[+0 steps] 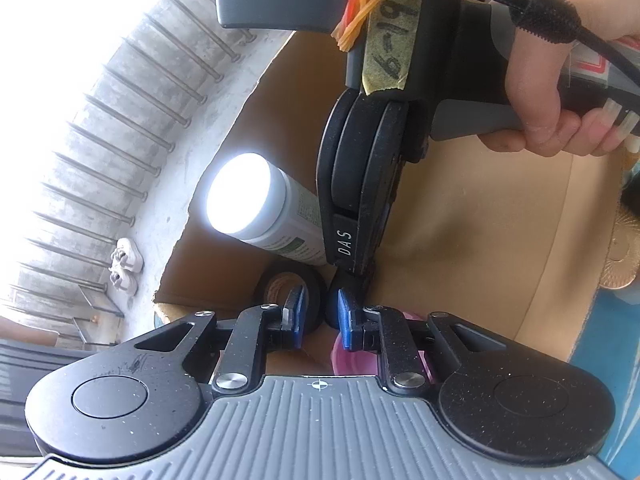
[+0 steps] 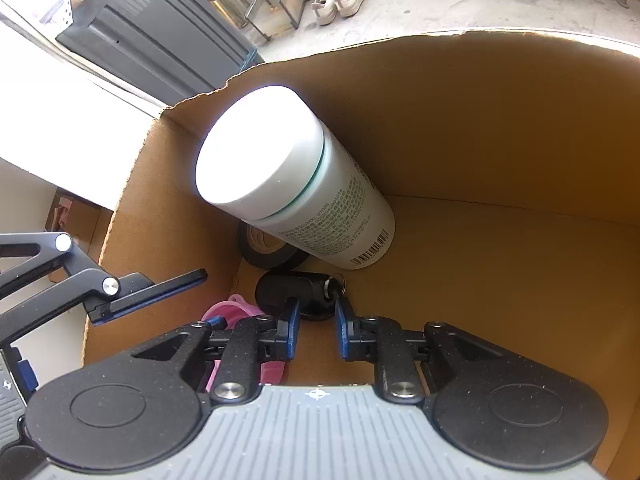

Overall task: Organize rigid objects
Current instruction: 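Withdraw the right gripper from the box toward the remaining items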

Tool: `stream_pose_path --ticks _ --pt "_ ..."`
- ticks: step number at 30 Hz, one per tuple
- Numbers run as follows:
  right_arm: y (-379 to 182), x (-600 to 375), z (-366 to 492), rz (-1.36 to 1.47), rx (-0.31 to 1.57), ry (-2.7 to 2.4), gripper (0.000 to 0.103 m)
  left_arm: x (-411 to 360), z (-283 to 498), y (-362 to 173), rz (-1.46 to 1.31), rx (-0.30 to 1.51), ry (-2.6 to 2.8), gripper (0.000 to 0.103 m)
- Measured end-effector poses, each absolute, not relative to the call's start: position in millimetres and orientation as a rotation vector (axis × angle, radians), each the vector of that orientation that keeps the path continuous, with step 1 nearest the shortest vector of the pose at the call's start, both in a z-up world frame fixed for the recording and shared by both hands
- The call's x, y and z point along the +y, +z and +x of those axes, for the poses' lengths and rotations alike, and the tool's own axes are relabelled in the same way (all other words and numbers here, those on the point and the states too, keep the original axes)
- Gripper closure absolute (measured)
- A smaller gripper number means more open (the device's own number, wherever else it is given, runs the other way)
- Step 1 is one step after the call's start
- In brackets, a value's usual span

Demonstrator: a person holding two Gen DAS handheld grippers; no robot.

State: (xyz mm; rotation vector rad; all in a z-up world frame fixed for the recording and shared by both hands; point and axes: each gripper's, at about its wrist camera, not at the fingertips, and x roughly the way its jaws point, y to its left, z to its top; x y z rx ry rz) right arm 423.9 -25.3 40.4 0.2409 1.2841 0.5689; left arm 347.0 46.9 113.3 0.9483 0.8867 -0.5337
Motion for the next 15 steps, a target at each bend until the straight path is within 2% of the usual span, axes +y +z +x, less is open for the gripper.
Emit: stream_pose_path --ticks 5,9,11,13,15 --pt "52 -48 416 0.243 1.256 0.538 0.08 52 328 133 0.899 0.816 -0.489 0.083" --pt "78 -76 392 0.279 1.187 0.549 0.079 63 284 168 0.727 0.694 -0.515 0.08" --pt "102 -103 372 0.3 1.118 0.578 0.078 69 253 182 0.611 0.648 -0.553 0.065" --pt "125 -129 337 0.301 1.024 0.611 0.076 73 218 184 0.5 0.615 -0.605 0.057" --pt "149 -141 320 0.295 0.931 0.642 0.074 77 188 174 0.394 0.605 -0.653 0.055"
